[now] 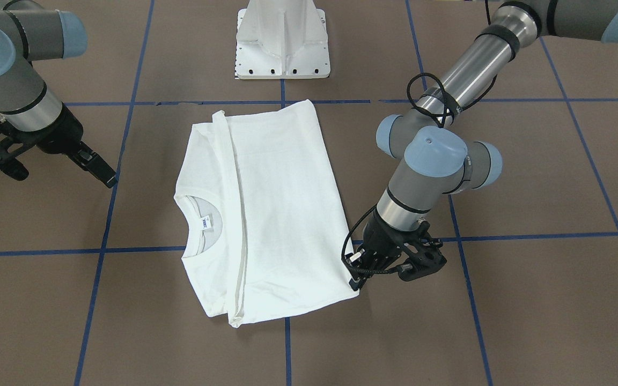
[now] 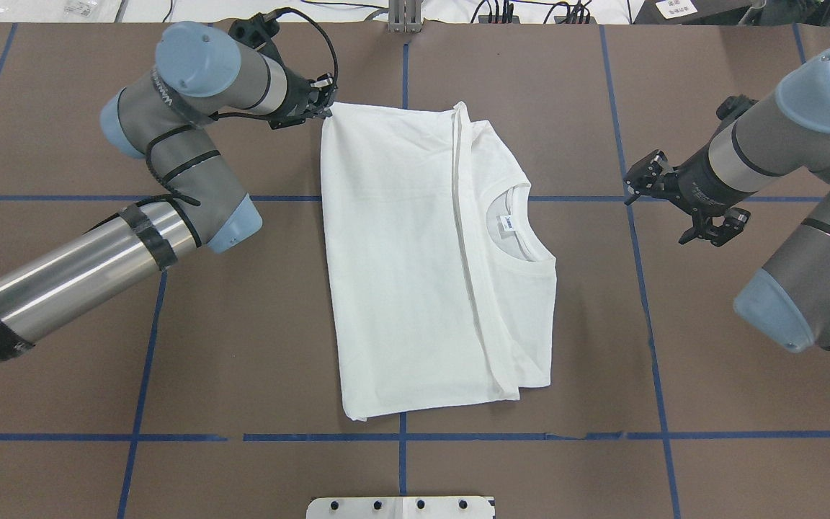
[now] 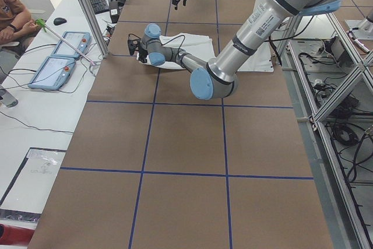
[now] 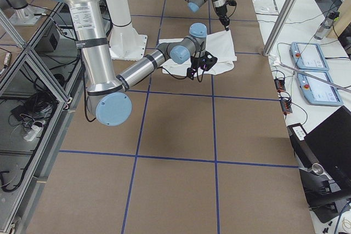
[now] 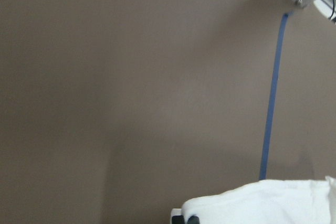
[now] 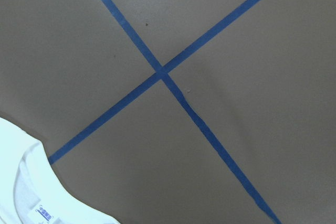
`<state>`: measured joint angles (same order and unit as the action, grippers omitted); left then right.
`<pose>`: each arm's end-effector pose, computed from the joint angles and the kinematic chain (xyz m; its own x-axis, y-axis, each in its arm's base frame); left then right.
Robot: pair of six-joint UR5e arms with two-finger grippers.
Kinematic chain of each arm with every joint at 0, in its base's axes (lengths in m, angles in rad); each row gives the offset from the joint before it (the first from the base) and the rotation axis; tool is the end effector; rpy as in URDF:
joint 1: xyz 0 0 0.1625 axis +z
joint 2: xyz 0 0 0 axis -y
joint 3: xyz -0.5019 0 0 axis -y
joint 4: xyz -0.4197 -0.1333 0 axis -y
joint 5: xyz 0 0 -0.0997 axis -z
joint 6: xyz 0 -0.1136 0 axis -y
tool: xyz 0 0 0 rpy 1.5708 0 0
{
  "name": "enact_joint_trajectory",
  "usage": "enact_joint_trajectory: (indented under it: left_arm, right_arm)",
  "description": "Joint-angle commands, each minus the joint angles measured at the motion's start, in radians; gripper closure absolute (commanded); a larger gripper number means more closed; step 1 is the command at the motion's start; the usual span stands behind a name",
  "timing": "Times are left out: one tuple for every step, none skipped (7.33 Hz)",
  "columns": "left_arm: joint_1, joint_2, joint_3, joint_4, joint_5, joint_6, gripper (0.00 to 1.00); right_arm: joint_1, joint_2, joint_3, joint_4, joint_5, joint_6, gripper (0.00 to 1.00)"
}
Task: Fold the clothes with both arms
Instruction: 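Grasp the shirt corner with the left gripper and pull it farther from the robot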
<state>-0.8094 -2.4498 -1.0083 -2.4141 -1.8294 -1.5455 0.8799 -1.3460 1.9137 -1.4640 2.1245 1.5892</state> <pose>0.5633 -0.7421 0.3045 0.2892 -0.2679 -0.9190 0.5309 0.8437 -0.0789 -0.3282 -0.5123 0.4393 0.4894 0.6164 0.6168 -0.4553 0.7839 -0.4221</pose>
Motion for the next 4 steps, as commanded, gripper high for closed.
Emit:
enact_joint_trajectory:
  left_arm:
    - [-0.013,-0.139,0.23,-0.109,0.033,-0.001,1.0]
    - [-0.013,-0.141,0.259,-0.123,0.036,0.002,0.97]
    - [-0.014,-0.141,0.26,-0.128,0.035,0.055,0.5]
    - [-0.019,-0.137,0.248,-0.128,0.025,0.082,0.44]
  right_arm:
    - [-0.004,0.001,0.001,0.001,0.0,0.002,0.0]
    - [-0.007,0.004,0.005,0.002,0.0,-0.001,0.0]
    - [-0.013,0.037,0.001,0.002,-0.008,0.0,0.0]
    - [-0.057,0.074,-0.001,0.001,-0.068,0.0,0.0]
